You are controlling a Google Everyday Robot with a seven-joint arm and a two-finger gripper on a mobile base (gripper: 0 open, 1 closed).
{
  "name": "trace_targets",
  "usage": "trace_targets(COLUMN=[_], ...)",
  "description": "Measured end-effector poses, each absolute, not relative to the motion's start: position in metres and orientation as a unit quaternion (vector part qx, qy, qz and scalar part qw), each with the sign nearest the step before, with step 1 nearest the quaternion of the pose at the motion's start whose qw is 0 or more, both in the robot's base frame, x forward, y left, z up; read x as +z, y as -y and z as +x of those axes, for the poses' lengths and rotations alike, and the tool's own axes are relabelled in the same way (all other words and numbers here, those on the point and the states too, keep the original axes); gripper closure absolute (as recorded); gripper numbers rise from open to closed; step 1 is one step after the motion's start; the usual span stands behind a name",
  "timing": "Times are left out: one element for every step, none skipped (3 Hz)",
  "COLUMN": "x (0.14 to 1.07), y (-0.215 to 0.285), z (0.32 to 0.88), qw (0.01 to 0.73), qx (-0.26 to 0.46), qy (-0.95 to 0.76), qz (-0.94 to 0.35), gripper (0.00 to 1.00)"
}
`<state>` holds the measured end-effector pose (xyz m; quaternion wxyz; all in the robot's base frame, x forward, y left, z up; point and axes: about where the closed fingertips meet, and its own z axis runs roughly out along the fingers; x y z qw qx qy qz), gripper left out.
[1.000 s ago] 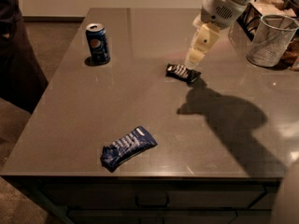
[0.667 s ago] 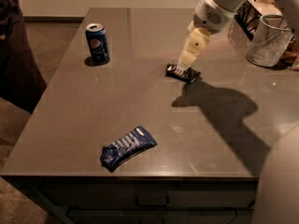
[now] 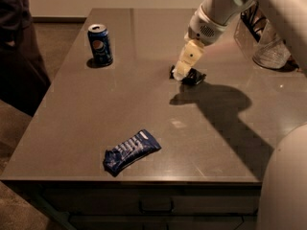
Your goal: Move rxbar chocolate near rxbar blueberry
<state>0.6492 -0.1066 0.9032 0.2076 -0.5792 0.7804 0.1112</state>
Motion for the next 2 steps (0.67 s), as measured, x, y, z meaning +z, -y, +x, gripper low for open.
trace_targets(x=[0.893,0.883], y=[0.1,0.099], z=[0.648,0.651], qw=[0.206,0.205], qx=[0.111,0.104], qy=[-0.776,-0.776], qz=[-0.585,-0.587], gripper=[0.0,0.0])
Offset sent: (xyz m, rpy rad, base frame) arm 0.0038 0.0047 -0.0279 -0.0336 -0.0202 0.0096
